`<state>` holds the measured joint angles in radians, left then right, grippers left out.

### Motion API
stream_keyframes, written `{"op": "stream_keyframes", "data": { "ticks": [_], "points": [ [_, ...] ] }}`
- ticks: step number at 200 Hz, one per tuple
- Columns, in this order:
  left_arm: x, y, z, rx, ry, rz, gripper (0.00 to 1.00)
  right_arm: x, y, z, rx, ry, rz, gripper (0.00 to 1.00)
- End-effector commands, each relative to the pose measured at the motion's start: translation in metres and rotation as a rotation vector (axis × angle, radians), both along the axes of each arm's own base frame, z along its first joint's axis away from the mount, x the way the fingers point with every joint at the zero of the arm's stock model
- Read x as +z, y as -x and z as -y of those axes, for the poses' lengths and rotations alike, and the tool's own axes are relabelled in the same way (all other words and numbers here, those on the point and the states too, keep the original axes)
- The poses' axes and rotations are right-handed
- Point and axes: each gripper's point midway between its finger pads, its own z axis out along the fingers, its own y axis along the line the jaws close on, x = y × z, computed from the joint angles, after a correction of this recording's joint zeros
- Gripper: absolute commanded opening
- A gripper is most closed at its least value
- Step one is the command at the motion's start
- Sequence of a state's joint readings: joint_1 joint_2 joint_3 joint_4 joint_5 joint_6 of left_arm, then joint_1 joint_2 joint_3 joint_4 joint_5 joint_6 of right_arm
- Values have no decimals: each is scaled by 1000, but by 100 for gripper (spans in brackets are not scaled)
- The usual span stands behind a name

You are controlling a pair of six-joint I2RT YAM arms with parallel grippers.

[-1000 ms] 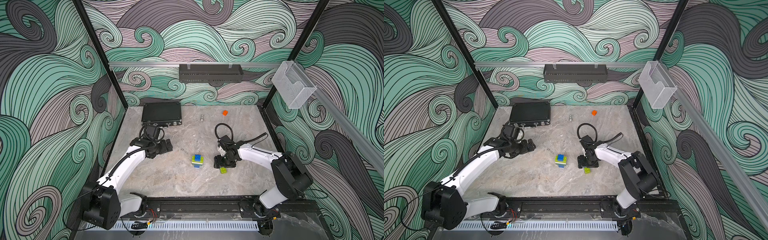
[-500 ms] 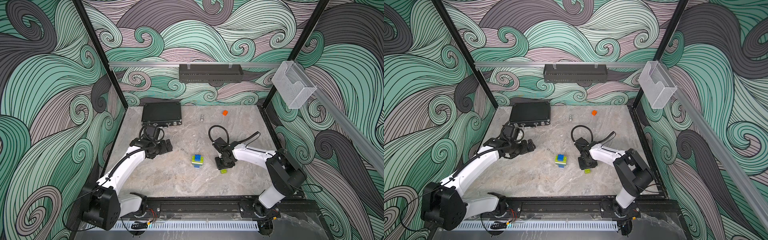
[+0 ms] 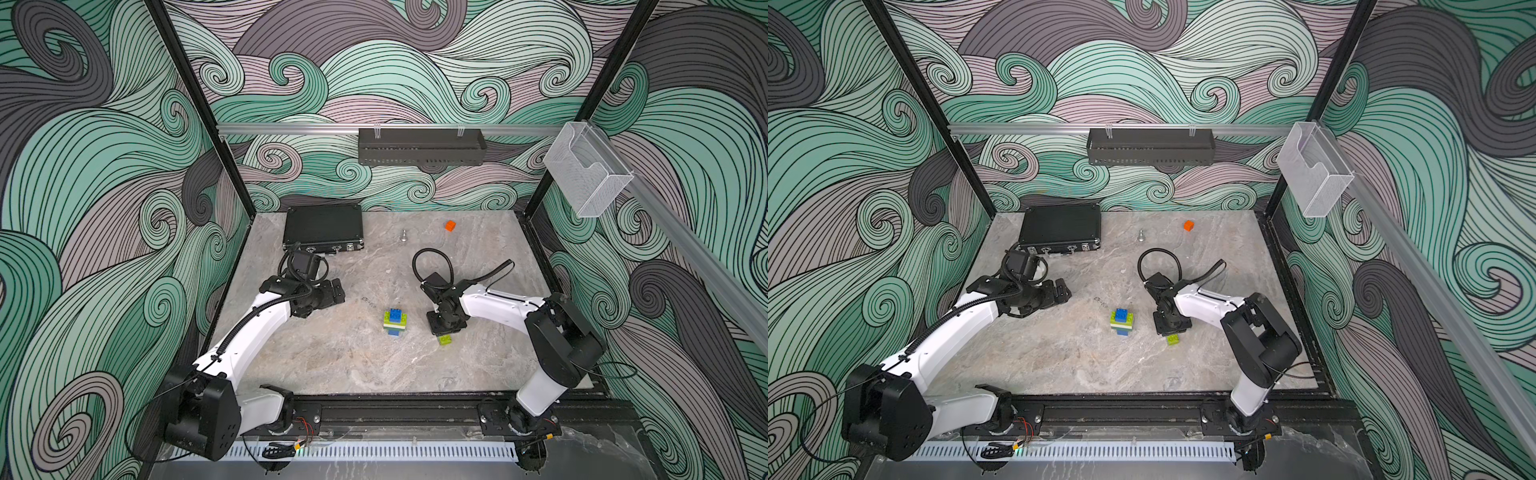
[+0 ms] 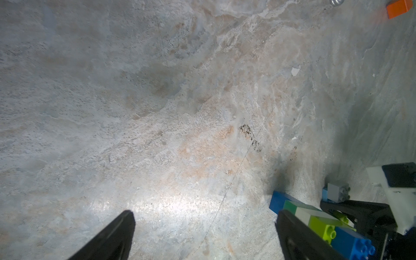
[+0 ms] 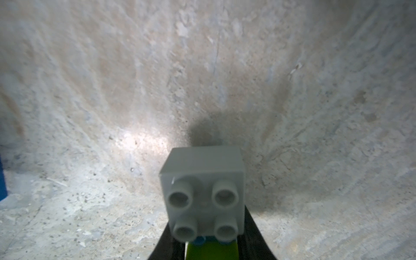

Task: Assemble a carrot with lego
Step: Pick up the lego brick from the center of the board, then assemble the lego brick with the lego brick.

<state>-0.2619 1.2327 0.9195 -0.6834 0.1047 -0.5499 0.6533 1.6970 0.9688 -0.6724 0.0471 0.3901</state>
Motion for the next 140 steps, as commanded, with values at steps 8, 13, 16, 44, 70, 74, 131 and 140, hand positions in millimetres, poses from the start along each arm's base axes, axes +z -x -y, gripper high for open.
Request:
{"op": "stream_keyframes", "data": {
  "ticks": [8, 13, 16, 44, 70, 74, 131, 140],
  "points": [
    [4, 1, -6, 14, -12, 5, 99, 23, -13, 1, 71, 34, 41, 20],
    [4, 2, -5, 12, -12, 5, 98, 29, -16, 0, 80, 28, 46, 19],
    [5, 2, -5, 12, -12, 6, 99, 32, -16, -1, 87, 23, 44, 19],
    [5, 4, -3, -5, 1, 0, 98, 74, -23, -3, 170, 12, 72, 10],
    [4, 8, 4, -34, 30, -17, 98, 110, -28, -11, 263, -17, 115, 0],
    [4, 8, 5, -37, 35, -19, 99, 116, -29, -13, 278, -21, 123, 0],
    [-1, 17, 8, -70, 47, -46, 99, 161, -25, -50, 526, -135, 114, 0],
    [-1, 18, 8, -71, 49, -49, 99, 166, -20, -61, 597, -149, 122, 0]
  ]
}}
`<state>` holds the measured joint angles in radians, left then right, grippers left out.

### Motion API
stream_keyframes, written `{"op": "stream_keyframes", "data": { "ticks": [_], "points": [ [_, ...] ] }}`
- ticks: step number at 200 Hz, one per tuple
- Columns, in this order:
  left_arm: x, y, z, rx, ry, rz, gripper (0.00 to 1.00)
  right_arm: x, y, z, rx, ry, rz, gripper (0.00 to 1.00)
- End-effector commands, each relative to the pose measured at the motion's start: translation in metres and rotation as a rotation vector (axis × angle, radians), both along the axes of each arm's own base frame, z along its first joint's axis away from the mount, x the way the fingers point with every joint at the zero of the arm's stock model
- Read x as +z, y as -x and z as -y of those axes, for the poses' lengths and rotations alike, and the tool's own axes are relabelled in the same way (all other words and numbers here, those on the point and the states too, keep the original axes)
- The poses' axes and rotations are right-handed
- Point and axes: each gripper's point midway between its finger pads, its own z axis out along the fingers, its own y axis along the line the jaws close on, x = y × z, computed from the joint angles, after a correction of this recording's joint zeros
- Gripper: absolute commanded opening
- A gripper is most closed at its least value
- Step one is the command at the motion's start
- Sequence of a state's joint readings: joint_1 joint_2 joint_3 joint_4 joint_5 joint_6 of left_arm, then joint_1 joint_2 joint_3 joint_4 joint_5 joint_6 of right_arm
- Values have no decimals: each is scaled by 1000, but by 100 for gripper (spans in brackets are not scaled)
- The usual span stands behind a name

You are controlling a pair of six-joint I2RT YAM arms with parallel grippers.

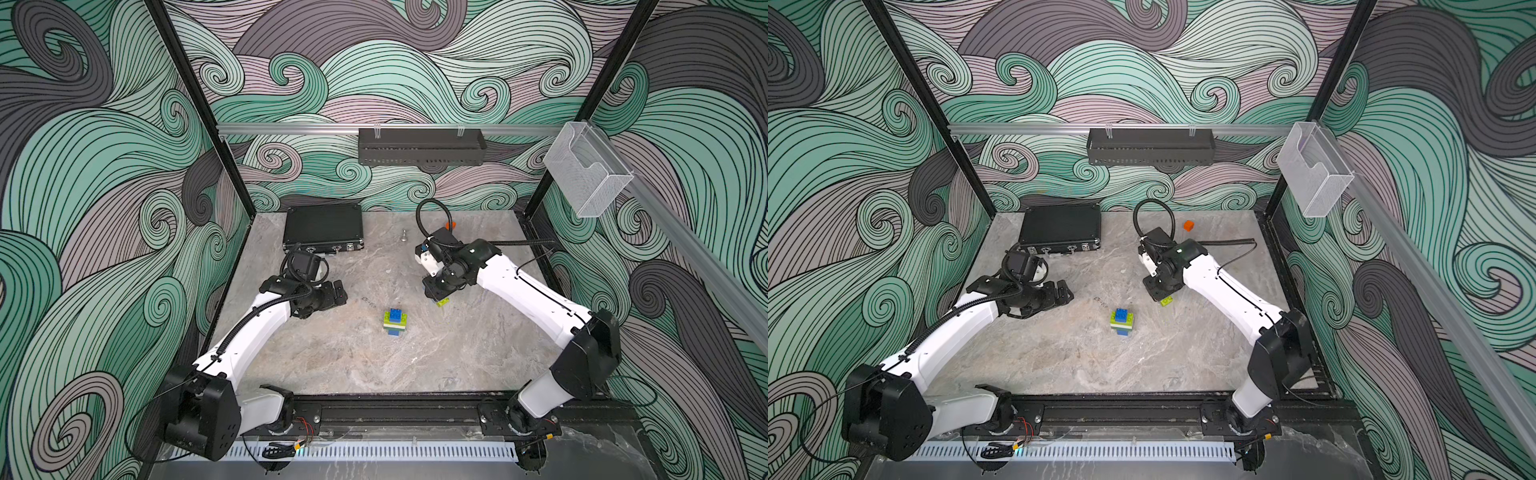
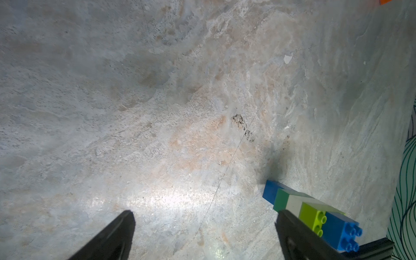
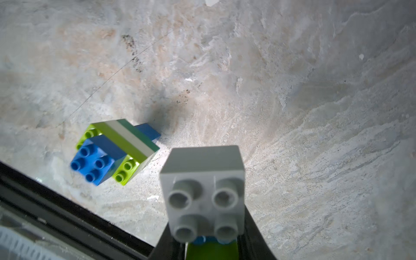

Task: Assemble a carrot with lego
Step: Assemble the lego brick with the lego brick.

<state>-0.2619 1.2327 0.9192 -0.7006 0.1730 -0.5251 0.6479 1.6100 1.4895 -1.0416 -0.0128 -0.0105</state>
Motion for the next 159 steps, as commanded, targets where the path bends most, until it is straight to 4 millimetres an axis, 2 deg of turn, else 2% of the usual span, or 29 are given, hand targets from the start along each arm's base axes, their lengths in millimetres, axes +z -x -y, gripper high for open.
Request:
{"op": "stream_keyframes", "data": {
  "ticks": [1, 41, 93, 159],
  "points": [
    [-1, 11, -2, -19, 6, -22, 99, 4, 25, -18, 210, 1, -61, 0],
    [-2, 14, -3, -17, 6, -28, 99, 12, 38, -52, 451, -5, 4, 0],
    [-4, 15, -3, -17, 3, -39, 99, 14, 49, -82, 723, -3, 80, 0],
    [-5, 14, -5, -15, -12, -45, 99, -1, 41, -101, 802, 59, 27, 0]
  ]
}}
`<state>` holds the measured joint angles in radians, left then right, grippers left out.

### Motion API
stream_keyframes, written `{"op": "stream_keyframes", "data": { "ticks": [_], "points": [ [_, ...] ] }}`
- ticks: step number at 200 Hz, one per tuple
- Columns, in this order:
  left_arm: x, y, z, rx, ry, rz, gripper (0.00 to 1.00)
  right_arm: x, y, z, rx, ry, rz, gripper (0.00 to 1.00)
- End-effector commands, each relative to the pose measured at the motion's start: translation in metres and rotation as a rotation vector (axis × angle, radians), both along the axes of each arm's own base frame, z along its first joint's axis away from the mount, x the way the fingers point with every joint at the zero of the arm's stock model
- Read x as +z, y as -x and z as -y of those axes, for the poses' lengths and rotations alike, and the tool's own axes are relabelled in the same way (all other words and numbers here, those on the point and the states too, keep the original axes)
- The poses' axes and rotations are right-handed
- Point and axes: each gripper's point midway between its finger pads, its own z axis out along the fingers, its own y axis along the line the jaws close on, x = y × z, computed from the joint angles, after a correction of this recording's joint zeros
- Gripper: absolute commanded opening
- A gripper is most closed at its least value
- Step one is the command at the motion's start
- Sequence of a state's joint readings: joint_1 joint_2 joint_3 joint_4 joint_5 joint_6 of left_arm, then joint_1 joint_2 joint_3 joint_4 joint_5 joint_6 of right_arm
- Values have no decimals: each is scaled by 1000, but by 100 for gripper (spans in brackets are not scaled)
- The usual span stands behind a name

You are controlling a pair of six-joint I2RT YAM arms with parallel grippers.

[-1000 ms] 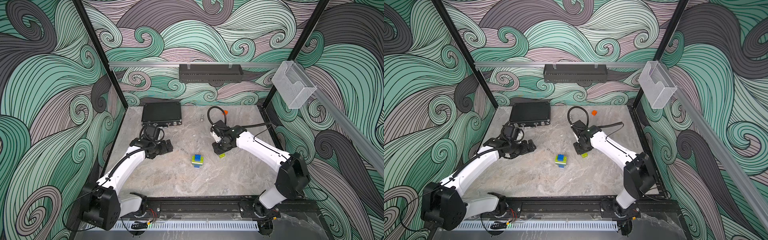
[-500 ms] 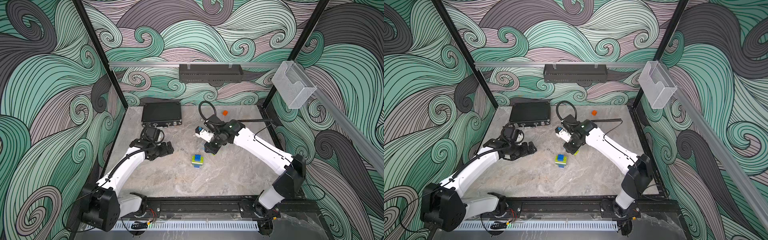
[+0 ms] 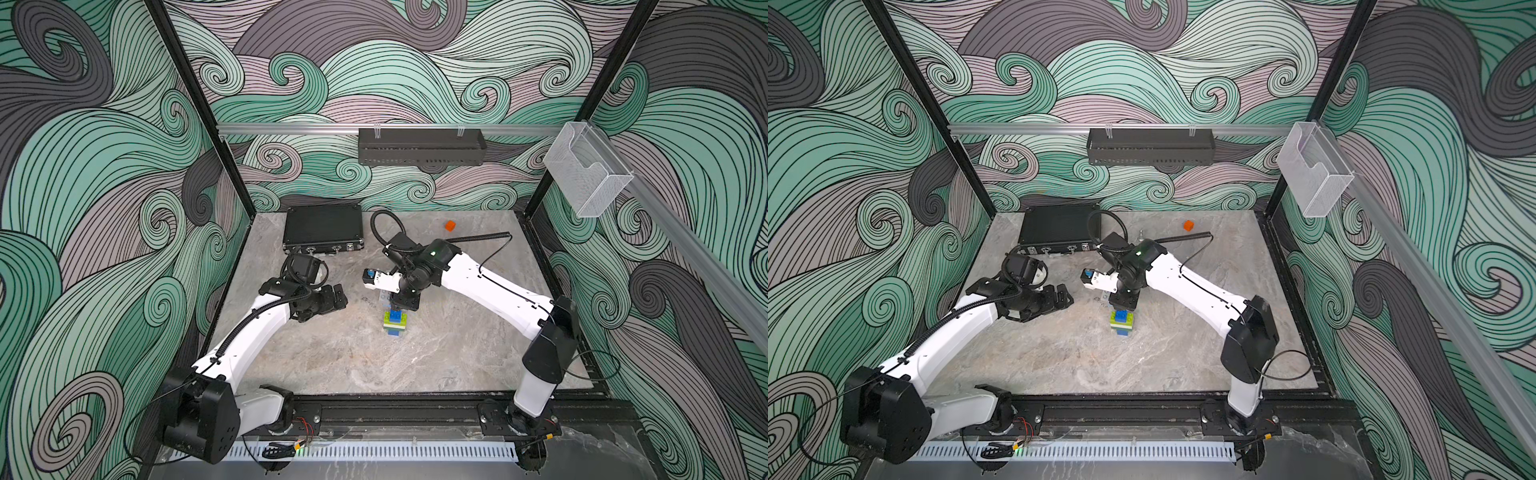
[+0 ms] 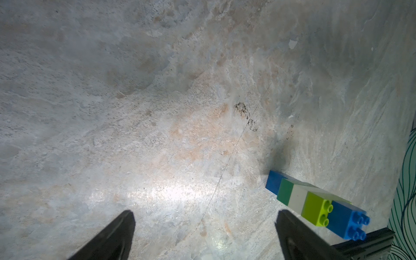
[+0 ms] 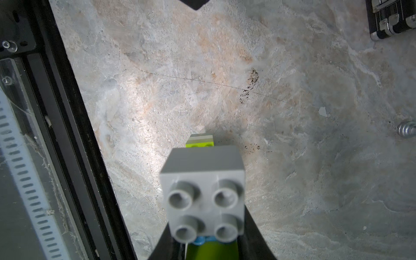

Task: Assemble a carrot with lego
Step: Assemble the lego brick with the lego brick.

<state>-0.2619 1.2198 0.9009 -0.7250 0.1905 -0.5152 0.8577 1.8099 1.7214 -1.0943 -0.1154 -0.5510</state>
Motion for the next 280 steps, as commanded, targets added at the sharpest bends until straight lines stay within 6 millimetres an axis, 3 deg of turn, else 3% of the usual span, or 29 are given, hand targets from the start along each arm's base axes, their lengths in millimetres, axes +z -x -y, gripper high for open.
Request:
{"op": "stream_keyframes", "data": {
  "ticks": [1, 118, 280],
  "points": [
    [0, 3, -5, 2, -16, -16, 99, -1, 6, 0, 47, 29, -27, 0],
    [-2, 1, -7, 3, -28, -24, 99, -27, 8, 1, 66, 148, -41, 0],
    [-3, 0, -9, 6, -31, -28, 99, -46, 11, 2, 33, 210, -73, 0]
  ]
}}
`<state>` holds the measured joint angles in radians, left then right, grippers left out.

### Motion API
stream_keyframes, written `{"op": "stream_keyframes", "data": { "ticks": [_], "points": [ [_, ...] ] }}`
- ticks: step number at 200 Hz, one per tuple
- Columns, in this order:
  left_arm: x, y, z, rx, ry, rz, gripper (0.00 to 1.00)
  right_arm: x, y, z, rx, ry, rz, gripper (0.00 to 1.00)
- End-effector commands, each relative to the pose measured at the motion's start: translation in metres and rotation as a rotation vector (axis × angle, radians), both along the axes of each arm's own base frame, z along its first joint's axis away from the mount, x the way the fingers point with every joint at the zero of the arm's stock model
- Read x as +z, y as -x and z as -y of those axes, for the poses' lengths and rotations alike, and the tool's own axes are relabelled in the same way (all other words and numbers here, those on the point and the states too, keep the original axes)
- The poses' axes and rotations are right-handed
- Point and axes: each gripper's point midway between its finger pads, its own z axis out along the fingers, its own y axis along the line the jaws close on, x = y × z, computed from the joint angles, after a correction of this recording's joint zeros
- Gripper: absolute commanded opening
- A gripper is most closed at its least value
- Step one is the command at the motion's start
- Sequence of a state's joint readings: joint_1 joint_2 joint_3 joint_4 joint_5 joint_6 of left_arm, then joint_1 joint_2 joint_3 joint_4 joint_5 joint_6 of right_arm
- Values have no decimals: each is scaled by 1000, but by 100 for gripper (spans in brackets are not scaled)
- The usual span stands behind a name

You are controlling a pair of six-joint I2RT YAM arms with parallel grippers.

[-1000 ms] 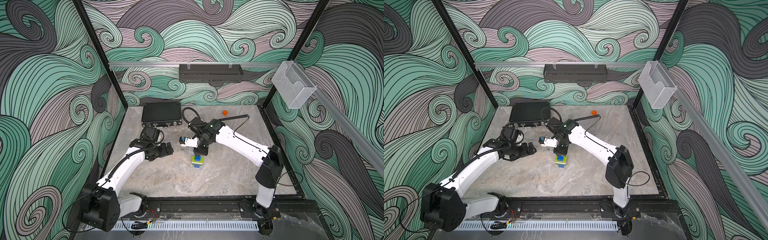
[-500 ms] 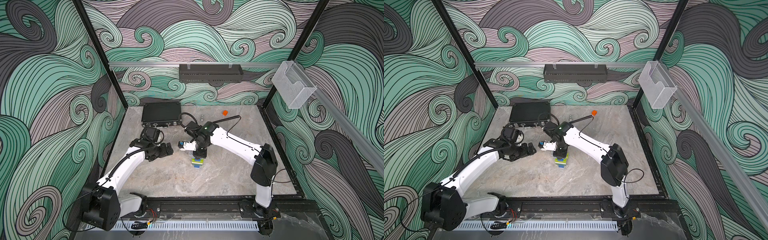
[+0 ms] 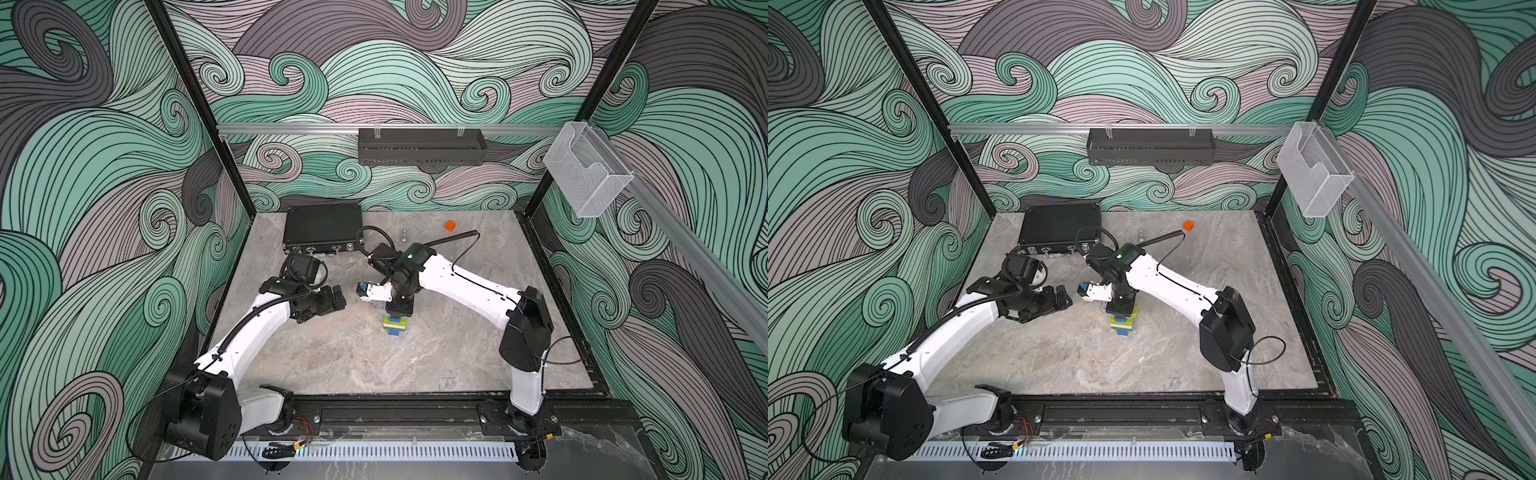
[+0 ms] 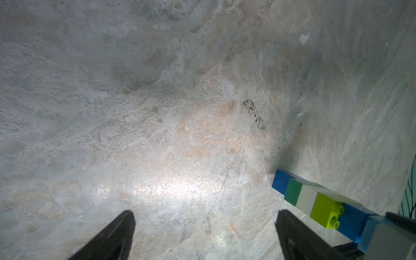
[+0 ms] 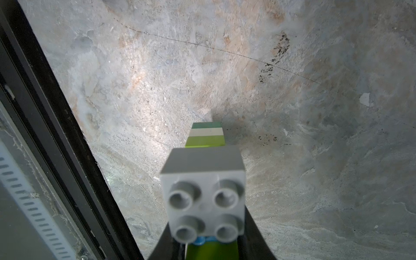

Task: Assemble a carrot with lego
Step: Assemble the lego brick with the lego brick.

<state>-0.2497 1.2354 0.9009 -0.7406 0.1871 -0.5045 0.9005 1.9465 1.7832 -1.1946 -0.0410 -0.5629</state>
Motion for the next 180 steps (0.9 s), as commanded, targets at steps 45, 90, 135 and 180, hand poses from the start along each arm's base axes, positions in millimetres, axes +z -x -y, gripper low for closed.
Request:
{"op": "stream_keyframes", "data": {
  "ticks": [45, 90, 135, 180],
  "points": [
    [4, -2, -5, 5, -16, -1, 98, -14, 5, 3, -2, 59, -23, 0],
    [4, -2, -5, 6, -13, 0, 99, -23, 5, 10, -5, 92, -18, 0],
    [4, -2, -4, 4, -11, -1, 99, -28, 10, 11, 43, 87, -43, 0],
    [4, -2, -5, 4, -11, -1, 99, -39, 19, 22, 63, 93, -99, 0]
  ]
}}
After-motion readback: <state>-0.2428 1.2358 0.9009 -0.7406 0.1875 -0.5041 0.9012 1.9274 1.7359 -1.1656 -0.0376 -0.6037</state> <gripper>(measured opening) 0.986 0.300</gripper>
